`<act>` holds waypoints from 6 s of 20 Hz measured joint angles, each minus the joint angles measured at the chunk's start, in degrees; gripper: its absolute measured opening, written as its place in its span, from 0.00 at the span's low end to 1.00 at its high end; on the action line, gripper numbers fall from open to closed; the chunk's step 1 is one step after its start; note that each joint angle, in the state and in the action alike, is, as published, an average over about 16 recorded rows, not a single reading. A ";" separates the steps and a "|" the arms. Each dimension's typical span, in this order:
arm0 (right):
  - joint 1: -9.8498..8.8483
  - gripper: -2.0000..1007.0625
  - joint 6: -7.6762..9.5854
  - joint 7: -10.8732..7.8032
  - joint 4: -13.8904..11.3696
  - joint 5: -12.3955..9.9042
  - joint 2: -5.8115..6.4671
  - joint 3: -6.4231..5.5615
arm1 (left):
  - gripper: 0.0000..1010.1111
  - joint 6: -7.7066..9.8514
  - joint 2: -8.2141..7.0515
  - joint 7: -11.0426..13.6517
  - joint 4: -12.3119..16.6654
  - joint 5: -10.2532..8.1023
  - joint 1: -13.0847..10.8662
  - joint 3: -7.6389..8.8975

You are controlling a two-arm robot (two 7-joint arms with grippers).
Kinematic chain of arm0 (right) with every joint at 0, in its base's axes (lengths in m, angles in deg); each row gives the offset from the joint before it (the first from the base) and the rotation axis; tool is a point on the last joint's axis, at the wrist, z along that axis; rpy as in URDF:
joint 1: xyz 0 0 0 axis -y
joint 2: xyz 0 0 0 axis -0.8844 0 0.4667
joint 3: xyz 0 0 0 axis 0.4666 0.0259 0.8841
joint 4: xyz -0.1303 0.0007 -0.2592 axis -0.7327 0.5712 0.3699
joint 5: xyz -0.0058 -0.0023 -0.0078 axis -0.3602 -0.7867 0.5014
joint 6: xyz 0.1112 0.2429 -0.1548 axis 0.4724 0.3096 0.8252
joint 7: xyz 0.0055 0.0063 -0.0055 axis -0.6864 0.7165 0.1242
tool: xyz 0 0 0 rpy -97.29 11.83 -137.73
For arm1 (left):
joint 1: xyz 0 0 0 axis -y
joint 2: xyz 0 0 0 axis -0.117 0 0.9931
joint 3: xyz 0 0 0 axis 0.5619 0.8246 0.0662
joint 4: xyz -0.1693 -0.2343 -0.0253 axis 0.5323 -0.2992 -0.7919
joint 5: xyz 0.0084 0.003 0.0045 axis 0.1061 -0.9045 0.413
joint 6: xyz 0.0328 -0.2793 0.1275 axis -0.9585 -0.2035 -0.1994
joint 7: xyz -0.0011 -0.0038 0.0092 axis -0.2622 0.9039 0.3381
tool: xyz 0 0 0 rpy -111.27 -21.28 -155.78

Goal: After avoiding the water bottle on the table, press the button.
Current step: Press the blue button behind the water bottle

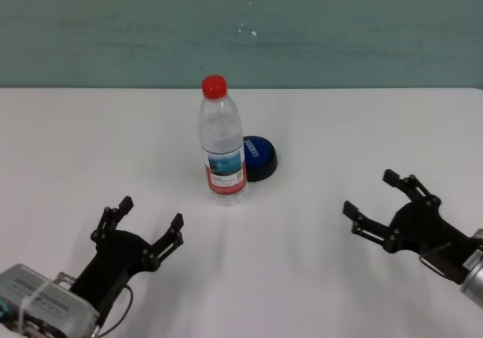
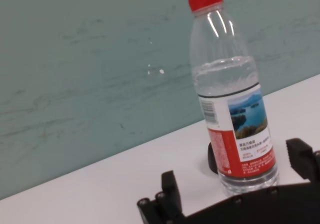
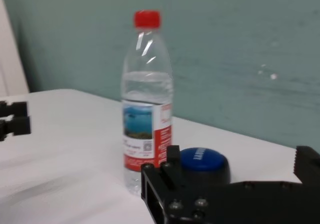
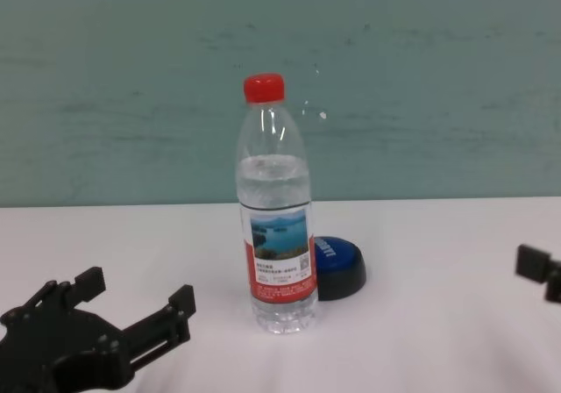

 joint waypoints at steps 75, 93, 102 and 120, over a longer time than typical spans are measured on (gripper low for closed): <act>38.75 1.00 -0.12 -3.79 40.35 6.63 -14.21 12.99 | 0.99 0.00 0.00 0.00 0.00 0.00 0.00 0.00; 43.33 1.00 -1.85 -4.78 48.39 7.88 -17.20 13.80 | 0.99 0.00 0.00 0.00 0.00 0.00 0.00 0.00; 45.54 1.00 -2.94 -5.46 52.88 8.86 -18.74 14.35 | 0.99 0.00 0.00 0.00 0.00 0.00 0.00 0.00; 47.45 1.00 -4.19 -6.20 58.95 10.86 -20.50 14.48 | 0.99 0.00 0.00 0.00 0.00 0.00 0.00 0.00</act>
